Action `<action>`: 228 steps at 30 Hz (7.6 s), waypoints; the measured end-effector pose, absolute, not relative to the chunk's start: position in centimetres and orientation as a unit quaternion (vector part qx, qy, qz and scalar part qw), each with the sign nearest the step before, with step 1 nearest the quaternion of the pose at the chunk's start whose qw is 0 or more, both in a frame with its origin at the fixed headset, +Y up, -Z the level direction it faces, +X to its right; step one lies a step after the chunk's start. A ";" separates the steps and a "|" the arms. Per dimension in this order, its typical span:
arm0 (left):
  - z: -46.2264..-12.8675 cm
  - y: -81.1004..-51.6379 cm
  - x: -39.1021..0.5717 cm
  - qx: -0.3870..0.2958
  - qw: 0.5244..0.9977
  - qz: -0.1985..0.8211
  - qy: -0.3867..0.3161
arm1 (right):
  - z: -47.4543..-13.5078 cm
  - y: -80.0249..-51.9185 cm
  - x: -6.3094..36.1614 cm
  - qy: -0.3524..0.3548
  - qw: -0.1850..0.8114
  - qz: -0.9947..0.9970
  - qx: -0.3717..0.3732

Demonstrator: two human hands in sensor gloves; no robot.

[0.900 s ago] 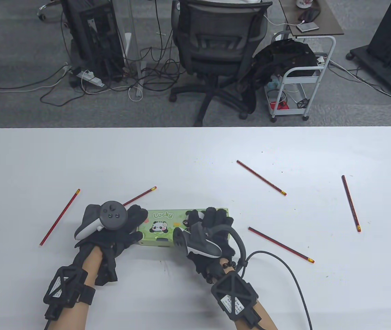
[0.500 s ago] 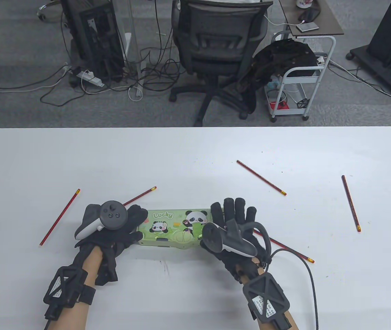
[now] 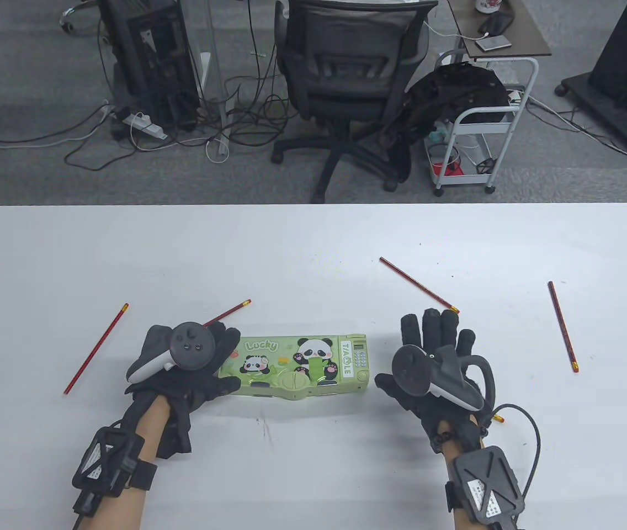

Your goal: Organize multifunction pencil case

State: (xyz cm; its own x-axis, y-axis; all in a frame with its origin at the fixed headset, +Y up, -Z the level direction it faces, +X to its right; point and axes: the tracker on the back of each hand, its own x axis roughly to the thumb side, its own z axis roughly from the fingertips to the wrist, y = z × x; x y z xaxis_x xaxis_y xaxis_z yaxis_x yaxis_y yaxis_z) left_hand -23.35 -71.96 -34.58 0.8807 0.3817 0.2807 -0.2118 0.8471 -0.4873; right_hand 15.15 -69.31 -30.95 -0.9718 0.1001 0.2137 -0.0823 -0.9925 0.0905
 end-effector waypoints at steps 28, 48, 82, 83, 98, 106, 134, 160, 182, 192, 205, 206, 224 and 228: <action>-36.3 -74.1 -15.0 -0.160 0.956 -0.079 -0.234 | -30.9 -70.0 16.1 0.043 0.105 0.989 0.092; -29.2 -69.8 -15.4 -0.070 0.875 0.362 -0.313 | -30.2 -70.3 8.1 0.121 0.637 0.694 0.312; -32.9 -70.9 -25.6 -0.169 0.925 0.279 -0.196 | -32.9 -72.2 -3.8 0.163 -0.074 0.948 0.262; -32.9 -71.2 -25.2 -0.181 0.925 0.266 -0.201 | -33.0 -72.3 -3.8 0.163 -0.073 0.948 0.265; -32.6 -73.7 -20.7 -0.191 0.942 0.146 -0.234 | -30.6 -70.4 6.2 0.160 -0.002 0.956 0.246; -32.5 -73.8 -20.5 -0.174 0.948 0.130 -0.233 | -30.5 -72.5 7.1 0.089 0.022 0.968 0.234; -33.5 -73.0 -21.8 -0.194 0.928 0.235 -0.214 | -31.9 -71.6 10.3 0.115 0.225 0.943 0.215; -40.3 -70.7 -22.8 -0.116 0.949 0.291 0.030 | -29.1 -69.9 8.3 -0.037 0.059 0.963 0.262; -32.8 -73.6 -21.6 -0.177 0.958 0.144 -0.172 | -33.3 -74.0 9.2 0.174 0.147 0.944 0.237; -33.1 -74.8 -22.4 -0.204 0.951 0.143 -0.184 | -33.1 -73.9 9.2 0.163 0.141 0.946 0.241; -33.3 -74.8 -22.3 -0.194 0.954 0.131 -0.189 | -31.2 -69.2 15.5 0.026 0.177 0.973 0.149; -33.2 -74.9 -22.3 -0.194 0.954 0.131 -0.189 | -31.2 -69.0 16.2 0.026 0.161 0.977 0.137; -33.3 -74.7 -22.2 -0.201 0.953 0.131 -0.184 | -28.6 -73.1 24.4 0.068 -0.043 0.996 -0.023; -33.3 -74.7 -22.2 -0.201 0.953 0.131 -0.184 | -28.5 -74.0 24.0 0.064 -0.070 0.995 -0.020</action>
State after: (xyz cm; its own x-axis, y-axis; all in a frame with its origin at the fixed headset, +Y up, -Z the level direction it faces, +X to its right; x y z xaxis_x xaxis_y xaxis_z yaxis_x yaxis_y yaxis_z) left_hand -22.16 -74.70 -33.32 0.8976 0.3240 0.2988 -0.1758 0.8848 -0.4316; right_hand 24.00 -73.96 -28.49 -0.9893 -0.1427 -0.0317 0.1374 -0.9819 0.1304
